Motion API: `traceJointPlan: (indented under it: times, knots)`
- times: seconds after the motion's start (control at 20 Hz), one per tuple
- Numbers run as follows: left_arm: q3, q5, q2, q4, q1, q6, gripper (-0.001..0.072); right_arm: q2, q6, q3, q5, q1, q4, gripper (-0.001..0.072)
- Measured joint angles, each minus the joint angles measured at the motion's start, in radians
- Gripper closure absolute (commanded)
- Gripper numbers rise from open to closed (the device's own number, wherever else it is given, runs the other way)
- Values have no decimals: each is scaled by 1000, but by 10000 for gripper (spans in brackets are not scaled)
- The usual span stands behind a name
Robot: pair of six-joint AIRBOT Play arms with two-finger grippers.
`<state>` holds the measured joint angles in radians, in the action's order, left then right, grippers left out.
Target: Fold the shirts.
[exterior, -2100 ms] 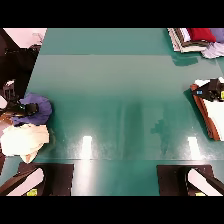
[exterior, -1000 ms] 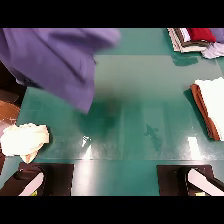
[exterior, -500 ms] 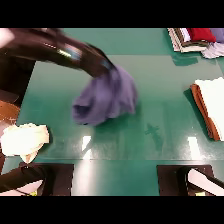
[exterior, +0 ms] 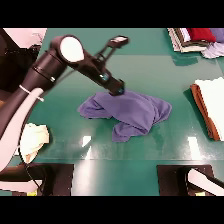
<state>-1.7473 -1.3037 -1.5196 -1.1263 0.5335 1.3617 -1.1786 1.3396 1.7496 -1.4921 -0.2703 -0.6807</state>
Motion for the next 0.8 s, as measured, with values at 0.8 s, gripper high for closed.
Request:
traceJointPlan:
  times: [0.8]
  knots:
    - [596, 166, -3, 43, -446, -114, 110, 0, -2, -2, -1, 0, -3, 693]
